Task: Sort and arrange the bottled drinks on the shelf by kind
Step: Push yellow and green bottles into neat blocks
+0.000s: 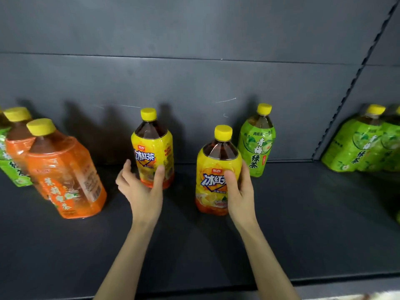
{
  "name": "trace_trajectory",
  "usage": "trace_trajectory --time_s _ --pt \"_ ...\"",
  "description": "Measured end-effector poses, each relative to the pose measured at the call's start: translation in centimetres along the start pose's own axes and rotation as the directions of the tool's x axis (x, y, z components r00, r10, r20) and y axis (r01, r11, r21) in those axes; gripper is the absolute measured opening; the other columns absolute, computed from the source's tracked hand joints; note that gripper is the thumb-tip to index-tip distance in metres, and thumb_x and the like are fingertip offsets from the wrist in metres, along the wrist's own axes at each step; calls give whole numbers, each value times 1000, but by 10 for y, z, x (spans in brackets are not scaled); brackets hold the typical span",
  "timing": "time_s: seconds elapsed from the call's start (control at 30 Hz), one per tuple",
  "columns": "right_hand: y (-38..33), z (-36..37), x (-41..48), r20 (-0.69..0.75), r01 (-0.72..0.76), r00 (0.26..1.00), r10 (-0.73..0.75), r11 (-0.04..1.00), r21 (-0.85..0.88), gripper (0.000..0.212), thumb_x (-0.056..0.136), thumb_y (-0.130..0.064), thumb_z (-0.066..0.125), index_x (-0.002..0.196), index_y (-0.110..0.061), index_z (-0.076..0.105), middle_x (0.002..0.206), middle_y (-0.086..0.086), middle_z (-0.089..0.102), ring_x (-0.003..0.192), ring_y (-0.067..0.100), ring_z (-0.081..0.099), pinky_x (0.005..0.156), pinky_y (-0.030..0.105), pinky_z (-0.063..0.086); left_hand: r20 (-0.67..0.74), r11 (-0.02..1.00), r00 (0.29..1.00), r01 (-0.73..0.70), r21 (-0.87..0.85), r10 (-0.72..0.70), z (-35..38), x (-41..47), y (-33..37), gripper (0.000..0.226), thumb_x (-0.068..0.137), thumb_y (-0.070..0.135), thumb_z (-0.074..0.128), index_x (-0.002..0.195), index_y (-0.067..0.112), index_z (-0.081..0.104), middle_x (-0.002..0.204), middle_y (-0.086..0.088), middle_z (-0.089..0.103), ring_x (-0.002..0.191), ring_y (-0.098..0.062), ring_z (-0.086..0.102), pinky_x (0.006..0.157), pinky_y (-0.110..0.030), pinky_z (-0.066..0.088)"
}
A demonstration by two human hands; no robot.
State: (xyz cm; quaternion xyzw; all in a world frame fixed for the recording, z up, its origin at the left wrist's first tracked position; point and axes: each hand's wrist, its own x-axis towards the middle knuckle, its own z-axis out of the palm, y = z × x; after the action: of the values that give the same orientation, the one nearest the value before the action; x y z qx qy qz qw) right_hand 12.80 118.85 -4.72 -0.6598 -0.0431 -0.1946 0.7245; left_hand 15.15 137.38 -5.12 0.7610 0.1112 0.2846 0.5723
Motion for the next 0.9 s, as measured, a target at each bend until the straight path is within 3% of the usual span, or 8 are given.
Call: trace_trajectory --time_s 0.1,0.17,0.23,0.37,0.53,0.7,0.83,0.9 --pt "1 0 0 8 -16 1000 16 1000 17 42 85 -45 57 125 -42 46 116 -20 64 111 5 62 80 20 54 119 994 988 99 -36 -94 1 31 -4 97 78 55 59 151 10 14 155 -12 21 142 -27 20 115 -45 21" --pt "3 1 0 17 -53 998 53 998 45 36 84 -48 57 119 -45 50 112 -23 66 107 1 63 77 16 53 216 966 968 169 -195 -126 3 42 -7 101 76 55 61 152 10 11 153 -9 30 140 -21 30 114 -39 28" --pt "3 5 -1 14 -79 997 78 996 48 29 84 -54 56 111 -46 51 103 -32 66 99 -9 63 71 9 50 208 967 968 180 -182 -141 2 49 -14 106 71 58 70 150 11 18 145 -5 38 134 -19 38 112 -39 33" --pt "5 9 -1 -9 -115 993 115 991 67 26 80 -51 49 106 -45 49 94 -40 64 91 -17 61 66 5 48 266 985 955 156 -75 -131 4 44 -22 69 56 67 67 113 31 54 120 2 37 120 -12 34 99 -32 38" --pt "6 9 -2 -25 -132 991 133 990 39 24 87 -56 51 108 -43 51 103 -23 66 94 -12 63 66 7 49 343 958 936 162 -236 -74 9 30 -13 79 52 60 71 115 22 42 106 9 58 101 -8 60 81 -30 52" --pt "2 11 -4 -52 -129 990 130 991 26 27 83 -53 51 106 -39 52 104 -18 65 92 -11 64 67 8 50 385 960 922 148 -236 -48 5 15 -11 79 55 60 69 119 23 42 108 8 60 99 -8 62 76 -26 52" --pt "-2 13 -15 -127 -113 985 113 994 4 38 80 -62 52 108 -36 54 94 -24 70 90 -7 66 64 10 51 382 937 924 158 -310 -29 -6 -7 -10 56 62 57 74 107 33 50 103 11 65 92 -2 66 68 -18 51" --pt "-5 10 -25 -193 -111 975 113 994 19 51 79 -70 49 109 -30 59 95 -16 73 88 -1 68 64 12 52 366 910 930 190 -369 -46 -11 -19 -6 42 68 54 76 98 36 53 94 12 69 87 0 68 65 -19 51"
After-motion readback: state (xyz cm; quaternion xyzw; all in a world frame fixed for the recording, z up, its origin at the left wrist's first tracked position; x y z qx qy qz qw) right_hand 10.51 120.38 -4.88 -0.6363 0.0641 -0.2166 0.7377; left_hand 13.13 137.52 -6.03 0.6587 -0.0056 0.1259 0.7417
